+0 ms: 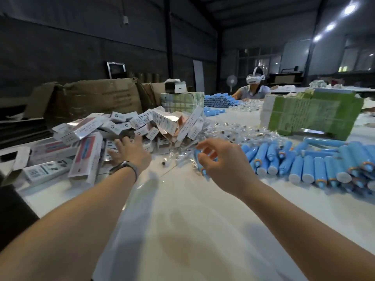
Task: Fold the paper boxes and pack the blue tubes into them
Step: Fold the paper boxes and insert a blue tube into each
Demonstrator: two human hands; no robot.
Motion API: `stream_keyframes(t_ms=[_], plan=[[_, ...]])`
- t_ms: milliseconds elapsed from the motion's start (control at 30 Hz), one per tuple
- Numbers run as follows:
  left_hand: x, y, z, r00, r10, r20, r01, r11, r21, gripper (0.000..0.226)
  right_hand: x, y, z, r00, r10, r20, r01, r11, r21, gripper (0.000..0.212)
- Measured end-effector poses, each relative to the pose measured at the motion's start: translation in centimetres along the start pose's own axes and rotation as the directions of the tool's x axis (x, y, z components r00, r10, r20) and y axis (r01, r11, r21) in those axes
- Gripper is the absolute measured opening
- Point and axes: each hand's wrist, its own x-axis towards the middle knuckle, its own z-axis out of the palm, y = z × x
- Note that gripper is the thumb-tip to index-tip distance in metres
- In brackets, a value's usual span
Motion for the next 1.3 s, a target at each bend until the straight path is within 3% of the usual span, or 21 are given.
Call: stream_keyframes(t_ms=[133,267,433,533,633,733,800,867,933,1067,1200,1300], plan=[[1.5,-3.0,-0.3,0.998,-0.055,-0.015,0.057,0.973,0.222,0.055,0.0,-0.3,-0.1,1.0,-0.009,0.012,0.009,1.0,0.012,0.022],[2.3,-5.3,-0.7,0.976,-0.201,0.08,0.186,0.969,0.165,0.053,0.1,-0.3,-0.4,1.0,-0.021,0.012,0.021,1.0,0.004,0.024],[2.0,-7.9,-1.1,0.984,-0.18,0.015,0.177,0.976,0.125,0.063,0.0,-0.6,-0.8,0.999,-0.044,0.008,0.044,0.999,0.008,0.025],[1.5,-8.5,-2.0,0.981,-0.195,0.013,0.189,0.963,0.191,0.055,0.1,-0.6,-1.0,0.998,-0.06,-0.002,0.06,0.998,0.013,0.025],[1.3,-7.9,-3.3,0.983,-0.181,-0.023,0.182,0.976,0.121,0.061,0.2,-0.5,-1.1,0.998,-0.065,-0.012,0.066,0.998,0.014,0.024],[0.3,-4.4,-4.9,0.987,-0.153,-0.051,0.139,0.968,-0.211,0.062,0.3,-0.3,-1.1,0.999,-0.051,-0.009,0.051,0.999,0.017,0.023],[-1.2,-1.0,-5.9,0.99,-0.136,-0.036,0.096,0.842,-0.53,0.06,0.4,-0.1,-1.1,0.999,-0.025,-0.022,0.025,0.999,0.023,0.022],[-3.4,2.5,-6.5,1.0,-0.019,-0.022,-0.006,0.617,-0.787,0.063,0.6,0.3,-1.3,0.999,0.024,-0.033,-0.023,0.999,0.037,0.024],[-6.0,5.8,-6.8,0.987,0.155,-0.044,-0.099,0.367,-0.925,0.06,0.7,0.8,-1.4,0.995,0.094,-0.011,-0.093,0.992,0.08,0.031],[-10.7,10.7,-6.8,0.928,0.365,-0.076,-0.076,-0.015,-0.997,0.032,0.7,1.7,-1.8,0.976,0.201,0.08,-0.215,0.948,0.236,0.049],[-12.2,12.9,-6.3,0.927,0.373,0.031,0.102,-0.172,-0.98,0.037,0.5,2.6,-3.2,0.951,0.227,0.211,-0.303,0.82,0.486,0.052],[-12.5,13.6,-6.4,0.955,0.277,0.109,0.199,-0.323,-0.925,0.044,0.0,3.0,-4.3,0.931,0.178,0.318,-0.321,0.816,0.481,0.063]])
